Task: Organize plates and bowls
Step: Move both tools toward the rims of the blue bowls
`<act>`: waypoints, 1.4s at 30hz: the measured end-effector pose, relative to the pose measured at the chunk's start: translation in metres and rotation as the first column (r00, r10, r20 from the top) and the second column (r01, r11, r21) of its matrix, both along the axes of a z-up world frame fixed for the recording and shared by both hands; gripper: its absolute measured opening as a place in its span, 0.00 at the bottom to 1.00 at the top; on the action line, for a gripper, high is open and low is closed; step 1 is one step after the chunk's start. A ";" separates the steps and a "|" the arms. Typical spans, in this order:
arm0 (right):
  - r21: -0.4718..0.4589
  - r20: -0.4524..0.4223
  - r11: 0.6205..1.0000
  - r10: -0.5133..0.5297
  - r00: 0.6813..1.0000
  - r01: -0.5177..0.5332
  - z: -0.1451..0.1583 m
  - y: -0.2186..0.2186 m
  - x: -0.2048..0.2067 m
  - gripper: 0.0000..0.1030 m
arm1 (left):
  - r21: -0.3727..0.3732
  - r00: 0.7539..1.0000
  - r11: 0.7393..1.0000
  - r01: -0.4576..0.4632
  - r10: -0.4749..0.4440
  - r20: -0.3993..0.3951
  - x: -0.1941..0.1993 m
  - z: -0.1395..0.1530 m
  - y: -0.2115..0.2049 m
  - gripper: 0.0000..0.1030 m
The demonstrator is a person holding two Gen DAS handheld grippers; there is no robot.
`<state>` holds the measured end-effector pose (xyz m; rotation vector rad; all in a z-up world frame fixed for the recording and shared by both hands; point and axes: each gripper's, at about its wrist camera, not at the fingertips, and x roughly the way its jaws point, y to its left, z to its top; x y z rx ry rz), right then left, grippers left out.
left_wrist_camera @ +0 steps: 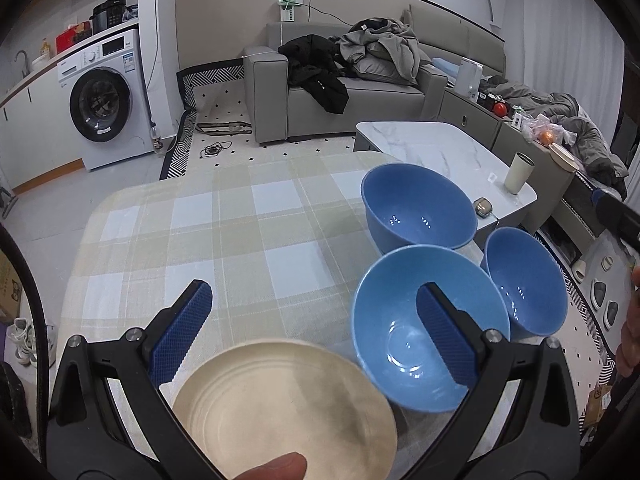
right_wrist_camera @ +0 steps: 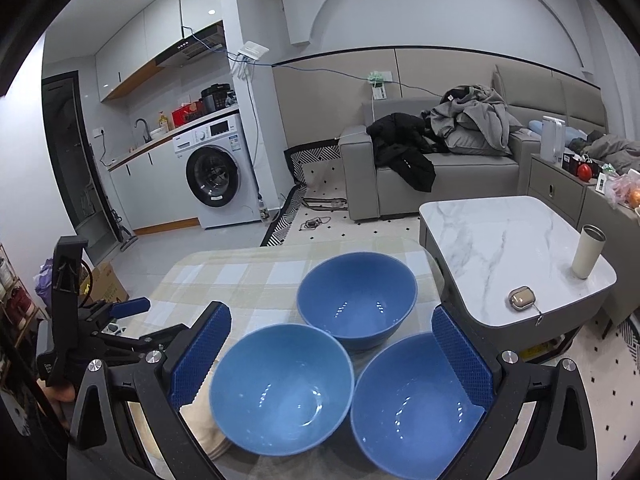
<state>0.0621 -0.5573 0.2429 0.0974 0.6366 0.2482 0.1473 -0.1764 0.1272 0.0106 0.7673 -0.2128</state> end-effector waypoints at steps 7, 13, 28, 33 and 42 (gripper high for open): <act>0.016 -0.049 0.999 -0.028 0.998 0.029 -0.010 -0.019 0.035 0.99 | -0.001 1.000 1.000 0.000 0.000 -0.025 0.041 0.000 -0.017 0.99; 0.051 -0.085 0.997 -0.060 0.995 0.065 -0.012 -0.040 0.064 0.99 | -0.017 0.999 1.000 -0.001 0.000 -0.047 0.070 -0.003 -0.032 0.99; -0.026 -0.205 0.999 -0.039 0.978 0.034 -0.062 -0.045 0.117 0.99 | 0.009 0.995 0.999 0.050 -0.049 -0.083 0.122 -0.030 -0.065 0.95; -0.058 -0.225 0.998 -0.033 0.974 0.020 -0.077 -0.041 0.135 0.99 | 0.020 0.994 0.998 0.056 -0.054 -0.100 0.135 -0.040 -0.073 0.92; -0.052 -0.296 0.999 -0.013 0.955 -0.003 -0.109 -0.041 0.163 0.77 | 0.041 0.985 0.997 0.071 -0.064 -0.160 0.164 -0.069 -0.086 0.83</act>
